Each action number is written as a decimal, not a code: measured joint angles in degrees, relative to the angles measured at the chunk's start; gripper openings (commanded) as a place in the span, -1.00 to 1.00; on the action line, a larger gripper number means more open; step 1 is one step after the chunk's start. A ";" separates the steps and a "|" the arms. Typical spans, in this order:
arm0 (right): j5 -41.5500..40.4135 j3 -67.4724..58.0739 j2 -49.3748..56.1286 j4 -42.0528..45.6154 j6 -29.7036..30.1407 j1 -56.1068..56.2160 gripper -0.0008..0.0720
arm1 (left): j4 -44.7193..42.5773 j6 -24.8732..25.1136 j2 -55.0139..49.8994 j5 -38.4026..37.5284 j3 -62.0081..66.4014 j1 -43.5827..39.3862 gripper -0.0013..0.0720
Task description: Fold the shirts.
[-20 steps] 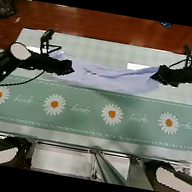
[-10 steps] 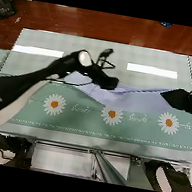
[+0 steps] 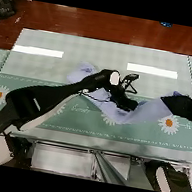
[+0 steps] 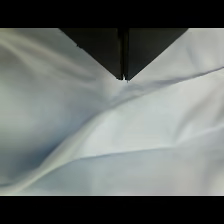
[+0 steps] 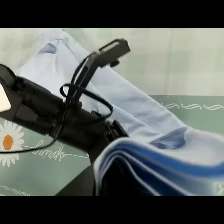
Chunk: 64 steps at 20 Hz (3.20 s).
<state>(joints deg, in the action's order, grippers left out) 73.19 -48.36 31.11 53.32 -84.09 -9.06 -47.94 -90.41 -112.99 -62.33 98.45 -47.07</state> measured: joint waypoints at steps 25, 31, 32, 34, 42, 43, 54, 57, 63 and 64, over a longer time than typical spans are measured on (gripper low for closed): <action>-17.42 -48.70 72.91 -12.22 1.07 35.06 0.15 | -9.33 6.73 76.98 -2.27 -58.62 49.99 -0.92; -14.21 -51.78 74.93 -16.41 1.22 31.93 0.14 | -4.63 6.64 77.05 4.46 -65.94 50.97 -0.92; -11.56 -51.93 73.29 -16.59 1.20 29.79 0.14 | -4.39 6.67 76.98 4.98 -65.81 51.54 -0.92; -4.44 -51.60 68.00 -12.96 1.09 24.61 0.14 | -3.76 6.82 76.94 5.40 -64.89 52.54 -0.92; -12.20 -10.97 32.00 13.64 -13.27 16.02 0.14 | -2.71 7.08 76.94 4.92 -63.78 53.59 -0.92; -16.13 -3.91 28.79 13.27 -15.47 15.78 0.14 | -2.60 7.10 76.94 4.90 -63.76 53.62 -0.92; -39.50 20.00 36.57 -18.38 -5.18 22.91 0.14 | -2.56 7.28 76.63 4.74 -65.05 53.68 -0.92; -38.36 15.67 43.67 -26.14 1.22 23.65 -0.03 | -2.56 7.26 76.59 4.72 -66.05 53.68 -0.92; -31.85 0.68 54.36 -30.93 10.71 26.47 -0.90 | -2.56 7.26 76.59 4.85 -67.41 53.68 -0.92; -30.73 -2.71 54.95 -30.60 11.10 26.82 -0.90 | -2.56 7.26 76.56 4.83 -67.47 53.68 -0.92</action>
<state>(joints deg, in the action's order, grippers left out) 42.46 -51.07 86.06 22.72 -72.99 17.76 -50.50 -83.15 -36.42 -57.49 30.98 6.61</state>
